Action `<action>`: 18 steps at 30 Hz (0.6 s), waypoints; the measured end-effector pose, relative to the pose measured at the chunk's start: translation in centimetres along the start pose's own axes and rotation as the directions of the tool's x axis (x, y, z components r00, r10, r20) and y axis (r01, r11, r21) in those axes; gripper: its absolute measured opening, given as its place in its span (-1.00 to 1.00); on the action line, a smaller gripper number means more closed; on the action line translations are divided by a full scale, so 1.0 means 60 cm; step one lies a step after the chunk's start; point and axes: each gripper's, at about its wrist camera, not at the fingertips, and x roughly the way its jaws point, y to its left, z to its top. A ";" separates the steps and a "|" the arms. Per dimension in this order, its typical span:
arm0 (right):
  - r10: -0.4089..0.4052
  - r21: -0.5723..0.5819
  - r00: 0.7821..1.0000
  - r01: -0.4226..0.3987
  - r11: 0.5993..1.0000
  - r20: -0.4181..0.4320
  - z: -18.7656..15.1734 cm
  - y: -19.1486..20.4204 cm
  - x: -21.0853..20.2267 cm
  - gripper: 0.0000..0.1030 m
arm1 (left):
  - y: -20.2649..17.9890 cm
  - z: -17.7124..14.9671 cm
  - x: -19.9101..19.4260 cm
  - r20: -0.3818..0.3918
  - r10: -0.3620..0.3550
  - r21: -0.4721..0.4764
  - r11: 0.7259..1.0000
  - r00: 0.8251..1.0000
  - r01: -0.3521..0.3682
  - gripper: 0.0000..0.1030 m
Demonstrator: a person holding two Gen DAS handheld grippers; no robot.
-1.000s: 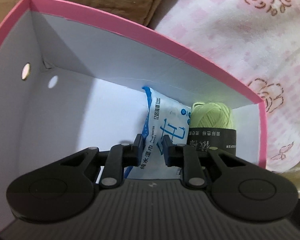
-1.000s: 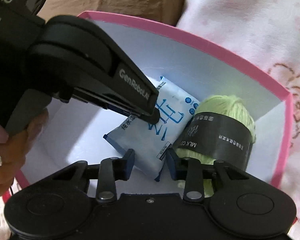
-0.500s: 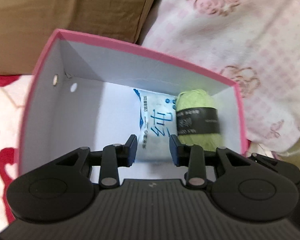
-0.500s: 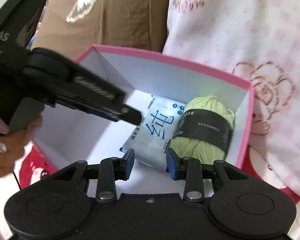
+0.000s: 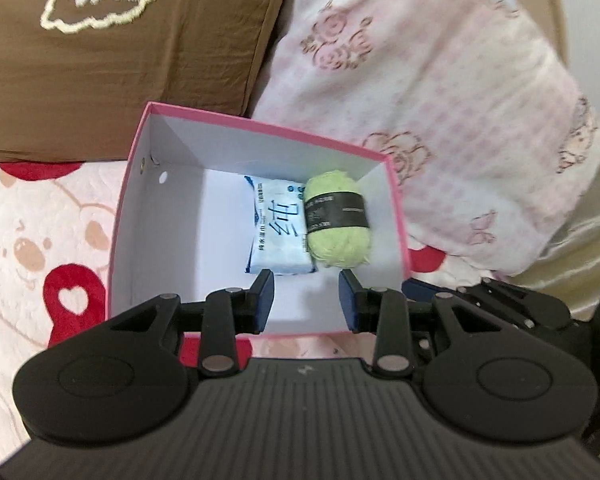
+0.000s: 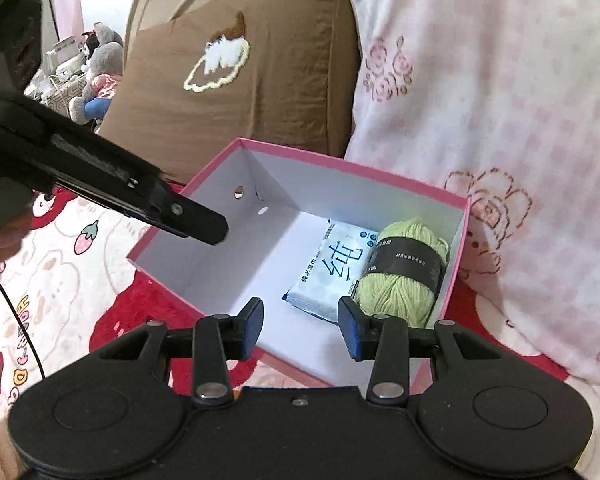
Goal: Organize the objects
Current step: 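Open the left tool to release the pack and withdraw, then move the left tool toward the clear orange-labelled plastic box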
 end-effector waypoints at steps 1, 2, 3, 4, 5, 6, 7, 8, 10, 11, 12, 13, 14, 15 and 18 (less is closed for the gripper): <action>-0.008 -0.005 1.000 0.008 1.000 0.003 0.001 0.004 -0.009 -0.09 | -0.004 -0.005 -0.013 0.008 -0.001 0.006 1.000 1.000 0.001 -0.34; -0.013 -0.007 1.000 0.013 1.000 0.003 0.002 0.008 -0.013 -0.09 | -0.006 -0.010 -0.023 0.012 -0.006 0.011 1.000 1.000 0.006 -0.33; -0.013 -0.012 1.000 0.013 1.000 0.002 0.002 0.011 -0.021 -0.07 | -0.008 -0.015 -0.034 0.012 -0.011 0.010 1.000 1.000 0.011 -0.33; -0.015 -0.018 1.000 0.015 1.000 0.004 0.003 0.016 -0.029 -0.03 | -0.010 -0.019 -0.043 0.011 -0.013 0.010 1.000 1.000 0.013 -0.32; -0.019 -0.021 1.000 0.019 1.000 0.008 0.003 0.019 -0.034 0.01 | -0.011 -0.022 -0.052 0.010 -0.013 0.014 1.000 1.000 0.013 -0.32; -0.026 -0.024 1.000 0.026 0.999 0.009 0.002 0.024 -0.041 0.05 | -0.013 -0.026 -0.062 0.010 -0.008 0.023 1.000 1.000 0.008 -0.30; -0.030 -0.027 0.999 0.031 0.999 0.009 0.001 0.028 -0.048 0.09 | -0.015 -0.030 -0.068 0.009 0.001 0.032 0.999 1.000 -0.001 -0.26; -0.032 -0.027 0.999 0.032 0.999 0.011 0.001 0.031 -0.052 0.11 | -0.019 -0.034 -0.073 0.002 0.014 0.048 0.999 1.000 -0.014 -0.23; -0.028 -0.021 1.000 0.029 0.999 0.012 -0.003 0.036 -0.064 0.15 | -0.028 -0.044 -0.083 -0.014 0.034 0.097 0.995 0.999 -0.032 -0.19; -0.020 -0.008 1.000 0.020 1.000 0.007 -0.004 0.036 -0.068 0.16 | -0.031 -0.049 -0.088 -0.018 0.037 0.112 0.993 0.999 -0.035 -0.18; -0.005 0.013 1.000 0.005 1.000 0.002 -0.006 0.034 -0.074 0.17 | -0.032 -0.053 -0.093 -0.025 0.039 0.121 0.992 0.999 -0.036 -0.16; 0.013 0.029 1.000 -0.013 0.999 -0.002 -0.007 0.034 -0.080 0.17 | -0.033 -0.057 -0.097 -0.031 0.040 0.125 0.991 0.999 -0.035 -0.15; 0.022 0.033 1.000 -0.021 0.999 -0.005 -0.009 0.035 -0.086 0.19 | -0.033 -0.062 -0.102 -0.030 0.037 0.131 0.991 0.999 -0.032 -0.13; 0.015 0.028 1.000 -0.015 1.000 -0.002 -0.011 0.038 -0.094 0.23 | -0.034 -0.066 -0.107 -0.028 0.035 0.138 0.990 0.999 -0.031 -0.09; -0.002 -0.004 1.000 0.002 1.000 0.007 -0.015 0.049 -0.114 0.41 | -0.036 -0.077 -0.122 -0.018 0.038 0.150 0.988 0.999 -0.035 -0.02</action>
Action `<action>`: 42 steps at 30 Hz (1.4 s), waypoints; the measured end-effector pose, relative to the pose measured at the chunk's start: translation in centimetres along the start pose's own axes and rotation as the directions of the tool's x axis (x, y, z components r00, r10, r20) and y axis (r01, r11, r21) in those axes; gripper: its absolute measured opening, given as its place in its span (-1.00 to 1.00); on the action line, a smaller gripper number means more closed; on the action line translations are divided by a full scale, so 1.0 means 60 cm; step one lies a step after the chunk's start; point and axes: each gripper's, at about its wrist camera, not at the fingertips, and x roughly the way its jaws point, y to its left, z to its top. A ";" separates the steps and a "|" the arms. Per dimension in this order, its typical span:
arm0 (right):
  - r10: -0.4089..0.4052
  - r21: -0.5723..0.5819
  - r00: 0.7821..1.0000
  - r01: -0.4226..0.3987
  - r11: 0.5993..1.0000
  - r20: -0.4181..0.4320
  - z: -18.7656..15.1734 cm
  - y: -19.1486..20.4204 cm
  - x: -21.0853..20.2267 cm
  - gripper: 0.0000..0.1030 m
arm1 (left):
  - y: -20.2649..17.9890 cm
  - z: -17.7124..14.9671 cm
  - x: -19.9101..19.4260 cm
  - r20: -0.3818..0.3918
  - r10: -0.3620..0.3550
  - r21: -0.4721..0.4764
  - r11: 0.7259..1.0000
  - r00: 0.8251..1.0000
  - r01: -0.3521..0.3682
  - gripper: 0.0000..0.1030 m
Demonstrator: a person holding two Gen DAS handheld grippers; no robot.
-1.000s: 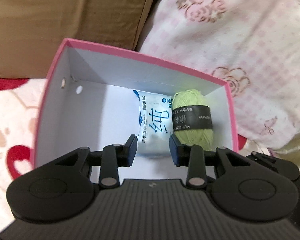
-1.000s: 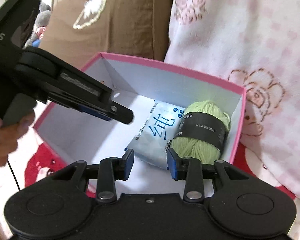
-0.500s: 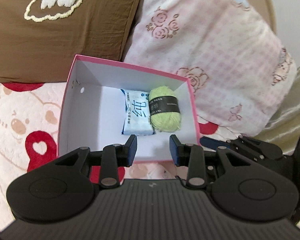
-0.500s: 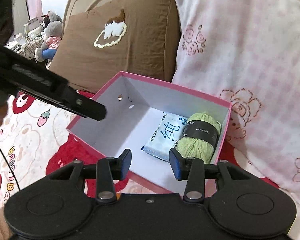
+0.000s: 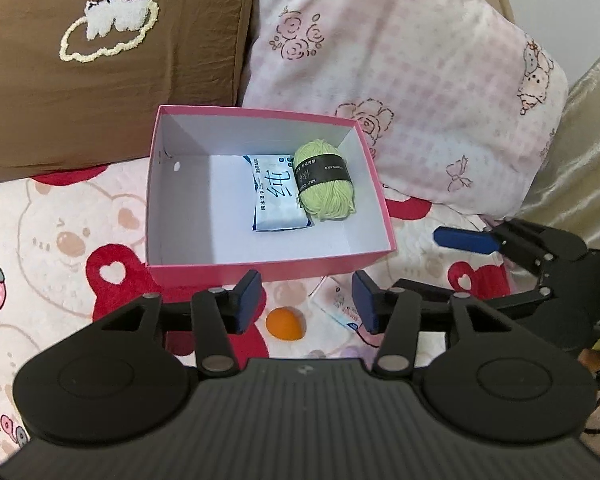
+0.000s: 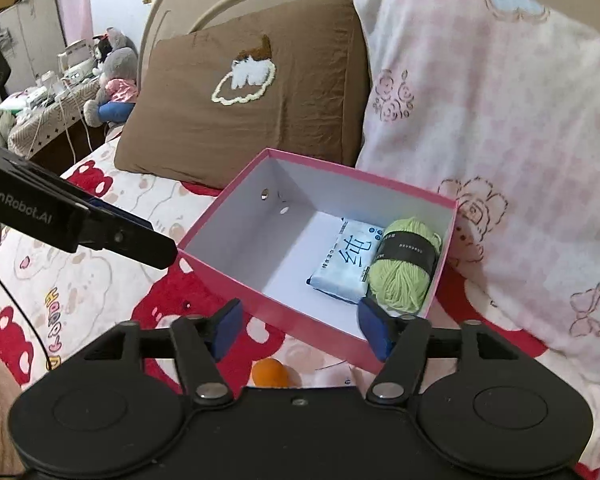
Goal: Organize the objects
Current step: 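Move the left tool toward the clear orange-labelled plastic box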
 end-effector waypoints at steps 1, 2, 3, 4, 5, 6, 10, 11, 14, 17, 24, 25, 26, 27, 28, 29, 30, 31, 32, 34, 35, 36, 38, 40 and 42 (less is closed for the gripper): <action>0.001 -0.003 1.000 -0.001 1.000 0.004 -0.001 0.002 -0.007 0.47 | -0.001 -0.004 -0.005 0.003 -0.002 0.005 1.000 1.000 0.002 0.00; 0.004 -0.003 1.000 -0.004 1.000 0.007 -0.001 0.005 -0.014 0.50 | -0.003 -0.008 -0.010 0.009 -0.002 0.012 1.000 1.000 0.002 0.01; 0.006 -0.004 1.000 -0.006 1.000 0.009 -0.002 0.007 -0.020 0.59 | -0.006 -0.011 -0.015 0.015 0.000 0.023 1.000 1.000 0.000 0.03; 0.005 -0.005 1.000 -0.005 1.000 0.011 -0.003 0.009 -0.026 0.66 | -0.008 -0.016 -0.020 0.020 0.002 0.035 0.999 1.000 -0.002 0.05; 0.003 -0.008 1.000 -0.003 1.000 0.014 -0.005 0.011 -0.032 0.69 | -0.011 -0.019 -0.024 0.024 0.003 0.045 0.999 1.000 -0.004 0.06; 0.002 -0.014 1.000 -0.002 1.000 0.018 -0.006 0.014 -0.038 0.72 | -0.014 -0.024 -0.028 0.025 0.001 0.054 0.999 1.000 -0.002 0.09; -0.016 -0.060 1.000 0.018 0.998 0.025 -0.017 0.029 -0.059 0.75 | -0.027 -0.038 -0.034 0.022 -0.016 0.088 0.996 1.000 0.014 0.24; -0.024 -0.071 0.999 0.026 0.997 0.026 -0.020 0.033 -0.063 0.76 | -0.031 -0.042 -0.034 0.019 -0.019 0.098 0.995 1.000 0.017 0.24; -0.048 -0.103 0.998 0.051 0.993 0.031 -0.028 0.045 -0.075 0.76 | -0.040 -0.053 -0.036 0.017 -0.043 0.109 0.993 0.999 0.041 0.31; -0.062 -0.122 0.998 0.066 0.990 0.032 -0.034 0.054 -0.086 0.76 | -0.043 -0.066 -0.040 0.018 -0.056 0.115 0.992 0.998 0.054 0.43; 0.034 -0.088 0.999 -0.034 0.996 -0.002 -0.051 0.055 -0.101 0.76 | -0.033 -0.093 -0.045 0.015 -0.068 0.100 0.993 0.998 0.066 0.62; 0.058 -0.069 0.998 -0.059 0.996 -0.014 -0.054 0.051 -0.100 0.76 | -0.030 -0.098 -0.045 0.015 -0.069 0.093 0.993 0.997 0.068 0.64; 0.076 -0.054 0.997 -0.077 0.996 -0.024 -0.057 0.048 -0.099 0.76 | -0.027 -0.101 -0.043 0.012 -0.068 0.083 0.994 0.998 0.066 0.66; 0.087 -0.045 0.996 -0.089 0.995 -0.031 -0.061 0.046 -0.099 0.76 | -0.023 -0.104 -0.041 0.006 -0.066 0.072 0.995 0.998 0.065 0.67; 0.093 -0.041 0.995 -0.094 0.995 -0.035 -0.064 0.045 -0.099 0.76 | -0.019 -0.108 -0.038 -0.004 -0.066 0.058 0.996 0.998 0.066 0.67; 0.095 -0.039 0.995 -0.096 0.995 -0.039 -0.068 0.046 -0.099 0.76 | -0.014 -0.112 -0.035 -0.017 -0.069 0.040 0.997 0.998 0.069 0.67; 0.095 -0.042 0.995 -0.097 0.994 -0.043 -0.071 0.047 -0.100 0.76 | -0.008 -0.115 -0.030 -0.030 -0.074 0.022 0.997 0.997 0.075 0.67; 0.099 -0.046 0.994 -0.101 0.994 -0.046 -0.074 0.048 -0.100 0.76 | -0.003 -0.118 -0.026 -0.043 -0.082 0.006 0.997 0.996 0.082 0.67; 0.104 -0.052 0.993 -0.107 0.993 -0.050 -0.078 0.050 -0.099 0.76 | 0.002 -0.122 -0.021 -0.053 -0.086 -0.007 0.996 0.995 0.086 0.66; 0.111 -0.067 0.992 -0.115 0.991 -0.062 -0.087 0.057 -0.094 0.76 | 0.009 -0.133 -0.012 -0.065 -0.080 -0.018 0.997 0.995 0.079 0.66; 0.112 -0.078 0.991 -0.118 0.990 -0.069 -0.091 0.061 -0.091 0.76 | 0.010 -0.138 -0.008 -0.068 -0.068 -0.015 0.998 0.995 0.067 0.66; 0.113 -0.091 0.991 -0.119 0.989 -0.074 -0.096 0.064 -0.088 0.76 | 0.012 -0.142 -0.004 -0.069 -0.056 -0.010 0.998 0.996 0.055 0.66; 0.111 -0.121 0.990 -0.121 0.985 -0.088 -0.106 0.073 -0.079 0.76 | 0.014 -0.151 0.005 -0.075 -0.030 0.002 1.000 0.997 0.030 0.66; 0.101 -0.148 0.990 -0.114 0.982 -0.094 -0.114 0.082 -0.071 0.76 | 0.013 -0.163 0.015 -0.069 0.009 0.017 1.000 0.998 -0.008 0.66; 0.023 -0.183 0.997 -0.036 0.982 -0.074 -0.123 0.092 -0.064 0.76 | 0.007 -0.176 0.027 -0.063 0.069 0.059 0.996 0.996 -0.066 0.66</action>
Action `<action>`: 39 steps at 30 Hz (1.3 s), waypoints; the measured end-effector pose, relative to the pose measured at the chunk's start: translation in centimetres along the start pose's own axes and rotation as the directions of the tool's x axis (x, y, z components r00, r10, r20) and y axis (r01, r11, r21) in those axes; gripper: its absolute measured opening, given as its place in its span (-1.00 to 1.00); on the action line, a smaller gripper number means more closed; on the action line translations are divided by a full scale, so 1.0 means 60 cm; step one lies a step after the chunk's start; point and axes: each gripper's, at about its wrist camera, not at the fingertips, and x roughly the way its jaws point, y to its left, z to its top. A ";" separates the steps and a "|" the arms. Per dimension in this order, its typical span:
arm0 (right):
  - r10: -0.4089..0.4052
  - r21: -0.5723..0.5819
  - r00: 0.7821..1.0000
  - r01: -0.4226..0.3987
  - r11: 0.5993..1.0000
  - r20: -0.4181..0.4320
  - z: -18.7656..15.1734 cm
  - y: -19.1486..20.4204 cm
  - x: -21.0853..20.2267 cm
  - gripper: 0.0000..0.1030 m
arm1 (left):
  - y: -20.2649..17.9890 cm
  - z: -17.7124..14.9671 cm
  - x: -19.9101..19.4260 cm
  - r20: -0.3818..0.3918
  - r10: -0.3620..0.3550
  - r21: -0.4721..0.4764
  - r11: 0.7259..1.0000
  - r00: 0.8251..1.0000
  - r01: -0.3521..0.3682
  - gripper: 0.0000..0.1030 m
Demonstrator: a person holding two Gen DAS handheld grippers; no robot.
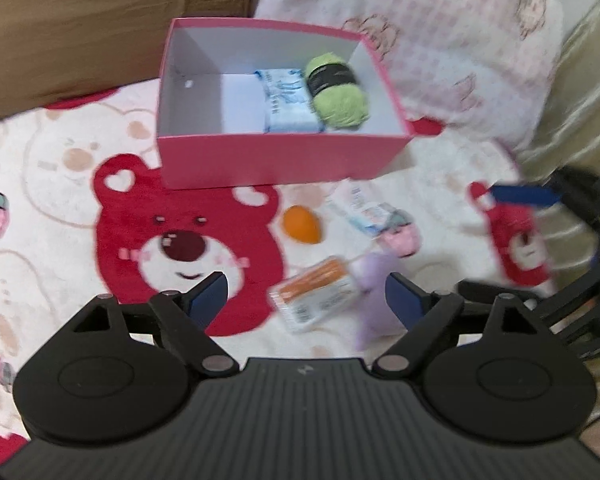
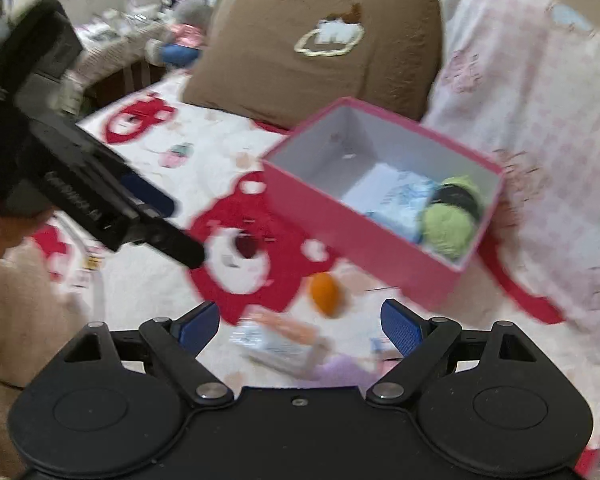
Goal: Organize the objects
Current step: 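Move the left tool toward the clear orange-labelled plastic box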
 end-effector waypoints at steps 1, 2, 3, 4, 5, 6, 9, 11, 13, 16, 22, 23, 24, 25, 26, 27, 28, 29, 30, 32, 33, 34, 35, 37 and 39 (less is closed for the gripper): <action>-0.023 -0.016 1.000 0.023 1.000 0.003 -0.004 0.004 0.003 0.76 | -0.001 -0.006 0.007 -0.003 0.013 0.014 1.000 1.000 -0.013 0.66; -0.030 -0.023 1.000 0.030 0.999 0.003 -0.009 0.004 0.006 0.76 | 0.000 -0.010 0.012 -0.007 0.016 0.012 1.000 1.000 -0.016 0.66; -0.033 -0.022 0.999 0.033 0.999 0.000 -0.012 0.004 0.008 0.76 | 0.004 -0.015 0.017 -0.010 0.010 -0.001 1.000 1.000 -0.010 0.66; -0.032 -0.021 0.999 0.032 0.999 -0.004 -0.016 0.003 0.011 0.76 | 0.008 -0.018 0.022 -0.011 0.003 -0.014 1.000 1.000 -0.003 0.66; -0.025 -0.025 1.000 0.025 0.999 -0.006 -0.019 0.003 0.014 0.76 | 0.011 -0.021 0.026 -0.012 -0.002 -0.026 1.000 1.000 0.002 0.66; -0.018 -0.032 1.000 0.018 0.999 -0.007 -0.022 0.005 0.016 0.76 | 0.015 -0.023 0.030 -0.012 -0.002 -0.032 0.999 1.000 0.001 0.66; -0.003 -0.061 1.000 0.002 0.998 -0.016 -0.033 0.015 0.024 0.76 | 0.019 -0.030 0.040 -0.001 0.028 -0.022 0.999 1.000 -0.028 0.67; 0.018 -0.072 1.000 -0.019 0.997 -0.016 -0.041 0.021 0.031 0.76 | 0.019 -0.034 0.046 0.010 0.042 -0.014 0.999 0.999 -0.041 0.67; 0.041 -0.076 0.999 -0.042 0.996 -0.015 -0.047 0.026 0.038 0.75 | 0.020 -0.039 0.052 0.019 0.038 -0.010 0.999 0.999 -0.037 0.67; 0.067 -0.077 0.998 -0.067 0.995 0.002 -0.054 0.030 0.044 0.75 | 0.022 -0.045 0.058 0.046 0.024 -0.019 1.000 0.999 -0.024 0.67; 0.115 -0.123 0.993 -0.111 0.986 0.025 -0.067 0.046 0.054 0.75 | 0.021 -0.059 0.070 0.075 0.019 -0.034 0.999 0.997 -0.016 0.66; 0.110 -0.132 0.994 -0.106 0.986 0.023 -0.069 0.048 0.059 0.75 | 0.022 -0.061 0.074 0.071 0.013 -0.038 0.999 0.997 -0.010 0.67; 0.106 -0.136 0.994 -0.102 0.985 0.020 -0.071 0.049 0.064 0.75 | 0.022 -0.065 0.078 0.068 0.013 -0.045 0.999 0.998 -0.010 0.67; 0.108 -0.131 0.994 -0.105 0.986 0.018 -0.073 0.048 0.071 0.76 | 0.022 -0.068 0.083 0.061 0.010 -0.047 0.999 0.998 -0.007 0.66; 0.118 -0.115 0.993 -0.115 0.987 0.015 -0.075 0.045 0.078 0.75 | 0.021 -0.071 0.092 0.045 -0.006 -0.038 0.999 0.999 0.008 0.66; 0.129 -0.092 0.992 -0.127 0.988 0.013 -0.076 0.042 0.086 0.75 | 0.020 -0.074 0.097 0.032 0.003 -0.033 0.999 0.999 -0.002 0.66; 0.132 -0.071 0.991 -0.131 0.989 0.006 -0.077 0.040 0.094 0.75 | 0.019 -0.077 0.101 0.031 0.020 -0.035 0.999 0.999 -0.019 0.66; 0.129 -0.053 0.992 -0.129 0.990 -0.007 -0.077 0.039 0.103 0.75 | 0.020 -0.079 0.104 0.031 0.021 -0.038 0.999 0.999 -0.020 0.66; 0.124 -0.041 0.992 -0.125 0.991 -0.024 -0.077 0.039 0.112 0.75 | 0.020 -0.081 0.106 0.024 0.013 -0.039 0.999 1.000 -0.012 0.66; 0.126 -0.040 0.991 -0.128 0.991 -0.041 -0.081 0.043 0.124 0.75 | 0.019 -0.082 0.110 0.032 0.013 -0.042 0.999 0.999 -0.012 0.66; 0.126 -0.046 0.991 -0.128 0.991 -0.047 -0.082 0.046 0.129 0.75 | 0.017 -0.082 0.112 0.037 0.020 -0.039 0.999 0.999 -0.018 0.66; 0.122 -0.053 0.991 -0.125 0.991 -0.056 -0.084 0.050 0.135 0.75 | 0.015 -0.081 0.115 0.042 0.025 -0.032 0.999 0.999 -0.024 0.66; 0.121 -0.058 0.990 -0.125 0.991 -0.068 -0.085 0.053 0.141 0.75 | 0.012 -0.082 0.119 0.045 0.033 -0.026 0.999 0.998 -0.032 0.66; 0.123 -0.053 0.989 -0.128 0.990 -0.082 -0.087 0.056 0.152 0.75 | 0.012 -0.082 0.126 0.033 0.035 -0.030 0.999 0.999 -0.034 0.66; 0.124 -0.034 0.989 -0.127 0.991 -0.084 -0.087 0.054 0.160 0.75 | 0.014 -0.082 0.136 0.013 0.021 -0.049 0.999 1.000 -0.020 0.66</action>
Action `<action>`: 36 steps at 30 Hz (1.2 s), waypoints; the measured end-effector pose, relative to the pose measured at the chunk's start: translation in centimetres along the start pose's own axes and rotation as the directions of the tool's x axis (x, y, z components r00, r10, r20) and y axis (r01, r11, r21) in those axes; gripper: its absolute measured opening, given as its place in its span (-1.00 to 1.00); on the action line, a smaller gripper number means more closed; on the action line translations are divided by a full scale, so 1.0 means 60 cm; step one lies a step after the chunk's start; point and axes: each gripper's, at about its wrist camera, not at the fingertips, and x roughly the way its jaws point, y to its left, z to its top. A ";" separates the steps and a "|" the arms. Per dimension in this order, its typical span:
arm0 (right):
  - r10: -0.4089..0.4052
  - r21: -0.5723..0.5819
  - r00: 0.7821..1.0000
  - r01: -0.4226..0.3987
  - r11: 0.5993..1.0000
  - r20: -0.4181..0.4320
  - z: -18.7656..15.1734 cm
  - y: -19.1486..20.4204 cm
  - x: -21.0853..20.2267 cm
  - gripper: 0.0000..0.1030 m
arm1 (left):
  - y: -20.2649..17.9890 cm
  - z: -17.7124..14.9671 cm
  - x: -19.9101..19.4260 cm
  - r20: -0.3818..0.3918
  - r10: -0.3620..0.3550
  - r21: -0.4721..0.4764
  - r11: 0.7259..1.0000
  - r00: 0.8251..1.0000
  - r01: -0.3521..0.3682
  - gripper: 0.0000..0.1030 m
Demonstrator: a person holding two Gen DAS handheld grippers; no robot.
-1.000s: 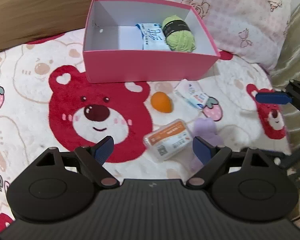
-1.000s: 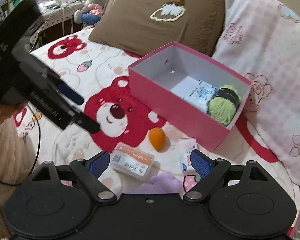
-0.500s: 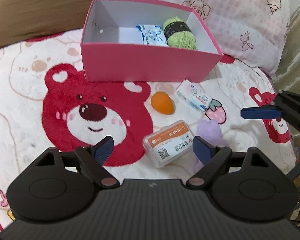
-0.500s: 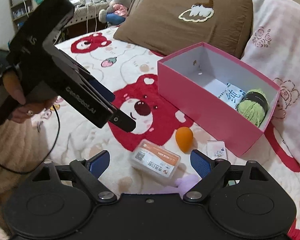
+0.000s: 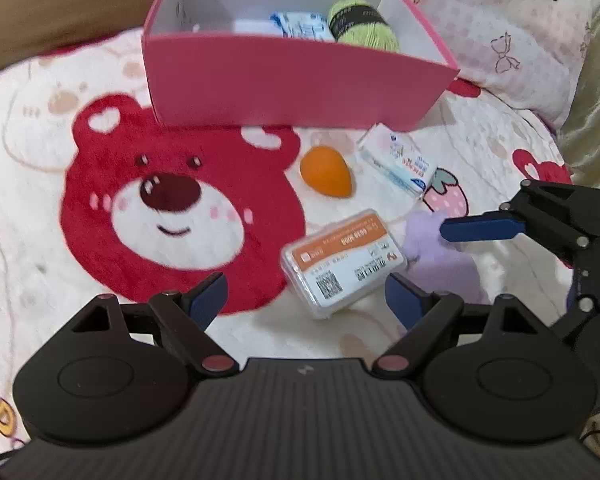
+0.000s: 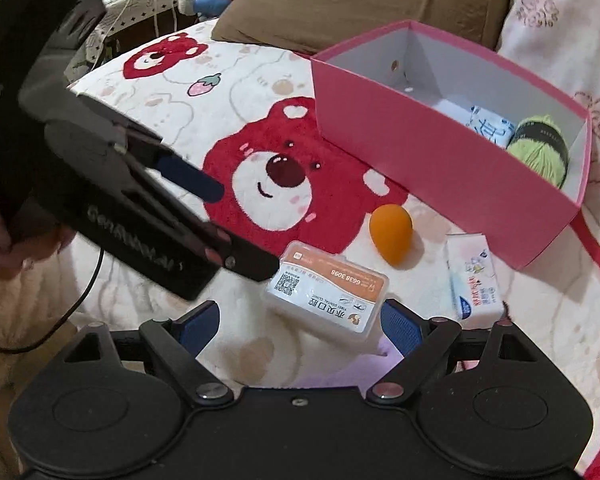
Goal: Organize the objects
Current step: 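Move the left tool toward the clear orange-labelled plastic box, then close the left tool on the clear plastic box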
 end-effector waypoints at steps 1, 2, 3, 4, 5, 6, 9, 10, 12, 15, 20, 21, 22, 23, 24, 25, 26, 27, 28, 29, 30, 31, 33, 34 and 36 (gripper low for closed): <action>-0.002 0.014 1.000 0.002 1.000 -0.002 0.000 -0.002 0.004 0.75 | 0.002 0.000 0.005 -0.008 -0.005 -0.011 1.000 1.000 0.005 0.66; -0.005 0.027 1.000 0.005 1.000 -0.005 0.000 -0.003 0.009 0.75 | 0.004 0.000 0.009 -0.014 -0.008 -0.021 1.000 1.000 0.008 0.66; -0.007 0.039 1.000 0.007 0.999 -0.009 -0.001 -0.006 0.014 0.75 | 0.006 0.000 0.013 -0.018 -0.012 -0.033 0.999 1.000 0.011 0.66; -0.009 0.052 1.000 0.010 0.999 -0.013 -0.001 -0.008 0.020 0.75 | 0.008 0.001 0.017 -0.021 -0.014 -0.046 0.999 1.000 0.013 0.65; -0.011 0.062 1.000 0.012 0.998 -0.017 -0.002 -0.011 0.024 0.75 | 0.010 0.002 0.020 -0.024 -0.015 -0.059 0.998 1.000 0.014 0.65; -0.013 0.072 1.000 0.014 0.997 -0.020 -0.003 -0.013 0.029 0.75 | 0.012 0.003 0.024 -0.027 -0.021 -0.073 0.997 0.999 0.019 0.65; -0.017 0.097 0.999 0.020 0.995 -0.030 -0.006 -0.020 0.045 0.75 | 0.017 0.006 0.034 -0.038 -0.033 -0.107 0.994 0.999 0.029 0.64; -0.017 0.106 0.999 0.020 0.994 -0.033 -0.008 -0.022 0.051 0.75 | 0.019 0.006 0.037 -0.040 -0.040 -0.123 0.992 0.998 0.035 0.64; -0.019 0.125 0.999 0.024 0.992 -0.038 -0.010 -0.026 0.061 0.75 | 0.025 0.005 0.045 -0.049 -0.058 -0.170 0.984 0.997 0.049 0.63; -0.021 0.151 0.999 0.027 0.988 -0.038 -0.013 -0.032 0.073 0.75 | 0.030 0.000 0.056 -0.072 -0.065 -0.213 0.976 0.995 0.049 0.63; -0.017 0.203 0.999 0.025 0.979 -0.041 -0.018 -0.037 0.094 0.75 | 0.030 -0.009 0.070 -0.086 -0.078 -0.236 0.970 0.993 0.056 0.60; -0.018 0.204 0.999 0.026 0.979 -0.042 -0.018 -0.037 0.098 0.75 | 0.027 -0.009 0.071 -0.077 -0.065 -0.223 0.974 0.995 0.046 0.59; -0.017 0.210 0.999 0.026 0.977 -0.043 -0.019 -0.037 0.102 0.75 | 0.024 -0.009 0.074 -0.069 -0.054 -0.213 0.976 0.996 0.038 0.57; -0.016 0.218 0.999 0.025 0.976 -0.043 -0.019 -0.038 0.104 0.75 | 0.022 -0.010 0.077 -0.059 -0.048 -0.208 0.977 0.997 0.035 0.56; -0.013 0.228 0.999 0.022 0.974 -0.044 -0.020 -0.039 0.107 0.75 | 0.022 -0.009 0.080 -0.053 -0.051 -0.212 0.976 0.997 0.039 0.55; -0.010 0.238 0.999 0.021 0.971 -0.044 -0.020 -0.040 0.110 0.75 | 0.023 -0.009 0.085 -0.049 -0.055 -0.218 0.975 0.997 0.043 0.55; -0.010 0.248 0.999 0.021 0.969 -0.044 -0.021 -0.041 0.112 0.76 | 0.023 -0.010 0.090 -0.046 -0.053 -0.222 0.974 0.998 0.042 0.55; -0.011 0.256 0.999 0.021 0.967 -0.040 -0.021 -0.041 0.114 0.76 | 0.025 -0.010 0.096 -0.048 -0.051 -0.224 0.974 0.998 0.039 0.47; -0.012 0.266 0.999 0.021 0.964 -0.035 -0.022 -0.042 0.115 0.77 | 0.028 -0.008 0.101 -0.056 -0.053 -0.229 0.973 0.997 0.039 0.40; -0.013 0.273 0.999 0.022 0.962 -0.032 -0.022 -0.041 0.116 0.77 | 0.032 -0.007 0.106 -0.059 -0.069 -0.245 0.968 0.996 0.053 0.39; -0.015 0.273 0.999 0.023 0.962 -0.031 -0.023 -0.041 0.116 0.77 | 0.037 -0.007 0.110 -0.061 -0.090 -0.269 0.961 0.994 0.070 0.33; -0.016 0.268 0.999 0.025 0.963 -0.033 -0.023 -0.040 0.117 0.77 | 0.040 -0.006 0.112 -0.063 -0.105 -0.285 0.955 0.992 0.082 0.26; -0.019 0.266 0.999 0.027 0.964 -0.033 -0.024 -0.039 0.118 0.77 | 0.039 -0.005 0.112 -0.062 -0.127 -0.290 0.951 0.990 0.104 0.14; -0.020 0.269 0.999 0.027 0.963 -0.032 -0.024 -0.039 0.119 0.77 | 0.037 -0.005 0.112 -0.060 -0.131 -0.286 0.952 0.990 0.109 0.06; -0.021 0.269 0.999 0.030 0.963 -0.033 -0.024 -0.039 0.120 0.78 | 0.033 -0.007 0.112 -0.061 -0.141 -0.278 0.953 0.988 0.119 -0.02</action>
